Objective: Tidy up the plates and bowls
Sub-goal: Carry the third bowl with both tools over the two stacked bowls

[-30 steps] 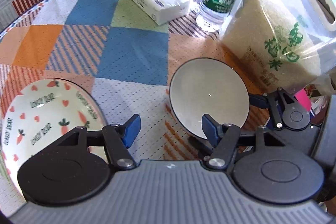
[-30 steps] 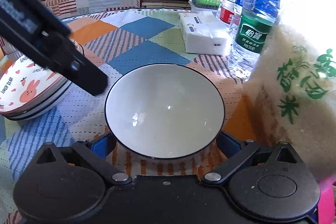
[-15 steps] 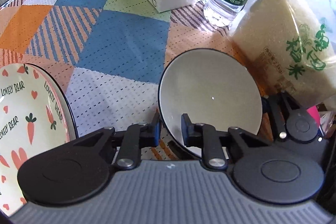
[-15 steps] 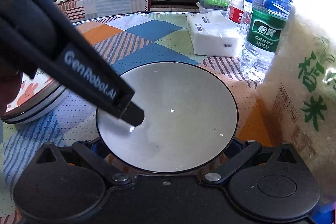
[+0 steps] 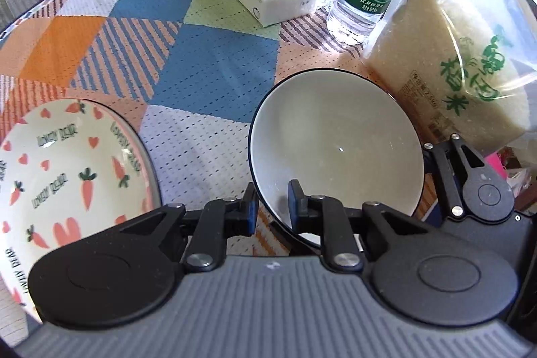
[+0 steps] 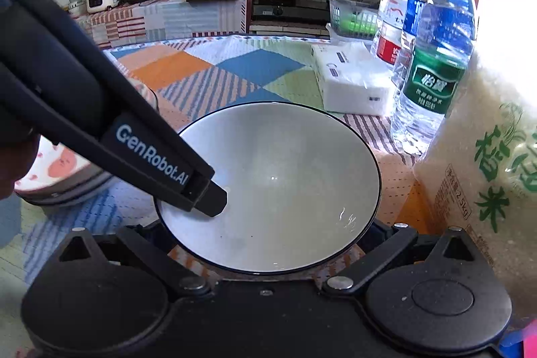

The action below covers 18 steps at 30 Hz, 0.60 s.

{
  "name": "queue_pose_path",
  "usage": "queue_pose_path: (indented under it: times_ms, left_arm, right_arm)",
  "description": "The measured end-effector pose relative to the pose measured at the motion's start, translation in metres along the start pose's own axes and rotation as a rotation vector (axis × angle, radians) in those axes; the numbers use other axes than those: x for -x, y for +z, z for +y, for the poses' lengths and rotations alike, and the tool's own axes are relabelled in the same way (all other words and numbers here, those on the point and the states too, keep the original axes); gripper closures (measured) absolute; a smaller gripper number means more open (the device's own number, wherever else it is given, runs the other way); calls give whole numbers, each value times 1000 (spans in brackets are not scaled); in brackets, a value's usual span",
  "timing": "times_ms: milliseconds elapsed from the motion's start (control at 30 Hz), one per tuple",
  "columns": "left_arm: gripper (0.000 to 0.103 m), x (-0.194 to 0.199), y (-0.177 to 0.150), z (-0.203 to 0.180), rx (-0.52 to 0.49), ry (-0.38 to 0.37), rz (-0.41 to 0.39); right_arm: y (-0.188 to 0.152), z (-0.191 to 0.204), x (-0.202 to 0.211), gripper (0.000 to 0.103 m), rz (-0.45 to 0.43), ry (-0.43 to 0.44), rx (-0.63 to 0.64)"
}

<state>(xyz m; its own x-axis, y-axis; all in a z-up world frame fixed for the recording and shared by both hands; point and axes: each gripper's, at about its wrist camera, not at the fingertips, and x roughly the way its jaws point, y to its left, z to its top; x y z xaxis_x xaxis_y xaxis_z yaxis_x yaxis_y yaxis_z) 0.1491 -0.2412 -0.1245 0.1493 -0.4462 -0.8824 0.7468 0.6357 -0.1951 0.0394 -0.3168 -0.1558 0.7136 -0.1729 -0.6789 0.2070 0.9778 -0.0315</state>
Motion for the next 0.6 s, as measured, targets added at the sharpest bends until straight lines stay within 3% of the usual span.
queue_pose_path:
  times_ms: [300,600]
  left_arm:
    - [86,65,-12,14,-47,34,-31]
    - [86,130,-32,61,25,96,-106]
  right_arm:
    - [26,35,35,0,-3,41,11]
    - [60,90,52,0,-51,100,104]
